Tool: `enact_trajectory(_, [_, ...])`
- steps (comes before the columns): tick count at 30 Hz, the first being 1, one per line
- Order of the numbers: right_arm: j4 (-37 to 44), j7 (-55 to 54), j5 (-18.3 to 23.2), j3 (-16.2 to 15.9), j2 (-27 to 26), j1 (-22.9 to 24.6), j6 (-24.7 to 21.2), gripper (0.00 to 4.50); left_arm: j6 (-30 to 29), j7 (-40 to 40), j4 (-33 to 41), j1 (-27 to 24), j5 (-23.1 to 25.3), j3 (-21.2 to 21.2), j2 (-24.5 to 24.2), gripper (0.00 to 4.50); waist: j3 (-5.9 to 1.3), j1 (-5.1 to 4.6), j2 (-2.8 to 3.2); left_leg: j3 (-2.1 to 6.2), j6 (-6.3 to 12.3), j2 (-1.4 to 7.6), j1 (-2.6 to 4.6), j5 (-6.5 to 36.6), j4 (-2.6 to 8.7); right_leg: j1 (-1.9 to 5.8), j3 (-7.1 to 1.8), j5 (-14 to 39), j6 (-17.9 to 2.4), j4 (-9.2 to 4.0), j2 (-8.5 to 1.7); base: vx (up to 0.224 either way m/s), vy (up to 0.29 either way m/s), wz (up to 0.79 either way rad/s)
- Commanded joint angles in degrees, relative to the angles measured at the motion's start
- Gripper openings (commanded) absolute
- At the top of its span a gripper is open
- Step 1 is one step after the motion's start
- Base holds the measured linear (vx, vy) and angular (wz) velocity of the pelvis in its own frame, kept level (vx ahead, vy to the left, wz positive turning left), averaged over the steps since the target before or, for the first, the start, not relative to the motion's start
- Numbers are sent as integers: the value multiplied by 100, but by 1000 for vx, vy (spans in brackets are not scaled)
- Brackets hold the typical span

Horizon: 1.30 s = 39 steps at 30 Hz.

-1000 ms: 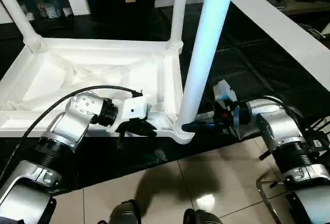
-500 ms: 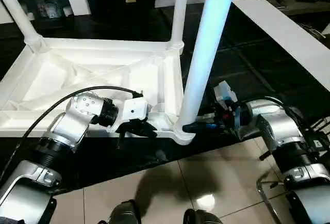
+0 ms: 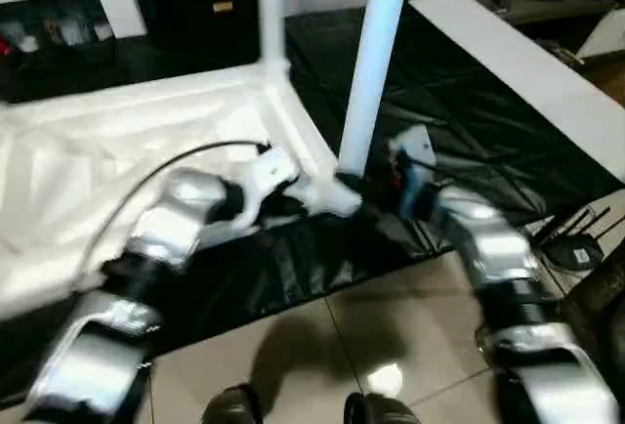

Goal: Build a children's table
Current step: Rotate leg to tighten

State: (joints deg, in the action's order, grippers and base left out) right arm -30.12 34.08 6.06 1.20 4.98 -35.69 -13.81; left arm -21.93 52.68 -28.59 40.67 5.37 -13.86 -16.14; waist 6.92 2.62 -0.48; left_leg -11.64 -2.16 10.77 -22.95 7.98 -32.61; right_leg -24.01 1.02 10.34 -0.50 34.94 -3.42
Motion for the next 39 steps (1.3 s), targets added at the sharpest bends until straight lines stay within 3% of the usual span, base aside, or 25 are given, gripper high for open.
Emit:
enact_trajectory(1, [-151,-284,-49,-475,-636,-9,-229,190,-31,-384,188,285,-204,-96,636,0,-401,19,42,147,-99,220,204,1738,402,165,-209,1770,-1152,-508,-411,0,0,0])
enact_trajectory(4, [-193,-766,-78,-392,-992,-56,-33,190,-86,-1005,128,360,-155,100,949,0,-422,30,44,145,-47,208,186,1556,387,201,-199,1363,-1205,-476,-400,0,0,0])
enact_trajectory(6, [-183,-773,7,-311,-1049,-63,-7,246,-77,-1066,130,365,-148,127,973,0,-434,45,33,132,52,208,181,1416,369,213,-201,1053,-1235,-459,-392,0,0,0])
enact_trajectory(8, [-106,-625,87,-254,-1000,-34,-14,263,-84,-952,198,329,-112,78,890,0,-439,61,24,130,134,207,172,1300,372,236,-194,877,-1240,-447,-392,0,0,0])
enact_trajectory(13, [133,131,144,-295,-432,93,172,310,119,-400,434,119,-100,-51,481,0,-452,82,19,125,269,217,160,1078,364,274,-184,518,-1291,-418,-396,0,0,0])
enact_trajectory(15, [143,338,129,-316,-271,105,229,330,143,-276,470,76,-108,-58,388,0,-465,80,23,117,368,218,155,854,343,287,-176,138,-1399,-375,-390,0,0,0])
enact_trajectory(18, [89,960,97,-338,185,116,540,361,502,228,527,-60,-87,-171,21,0,-476,85,28,108,456,216,148,806,321,308,-169,-31,-1485,-357,-395,0,0,0])
enact_trajectory(24, [-19,2072,178,-407,774,119,901,412,985,938,548,-208,-228,-232,-422,0,-461,129,61,104,365,263,194,1116,337,282,-153,370,-1554,-383,-394,0,0,0])
enact_trajectory(28, [-74,2934,358,-500,1095,104,1060,412,1442,1530,545,-299,-231,-402,-798,0,-471,202,67,96,314,285,211,1225,333,266,-152,501,-1561,-373,-404,0,0,0])
enact_trajectory(30, [-125,3475,491,-553,1250,59,1051,412,1695,1878,563,-343,-304,-461,-964,0,-480,250,35,95,312,281,210,1234,327,270,-149,582,-1552,-364,-408,0,0,0])
enact_trajectory(34, [-230,4016,531,-664,1417,12,1064,412,1881,2194,622,-390,-404,-503,-1084,0,-484,276,36,88,321,286,200,1136,319,258,-147,570,-1568,-347,-411,0,0,0])
enact_trajectory(36, [-322,4489,564,-770,1559,-17,1015,412,1962,2432,671,-417,-482,-525,-1154,0,-492,283,-4,88,328,278,189,1180,308,268,-148,688,-1560,-346,-427,0,0,0])
enact_trajectory(39, [-371,4754,593,-830,1638,-23,1006,385,2016,2540,689,-426,-525,-549,-1187,0,-487,294,-12,83,354,282,188,1146,302,253,-152,792,-1545,-352,-426,0,0,0])
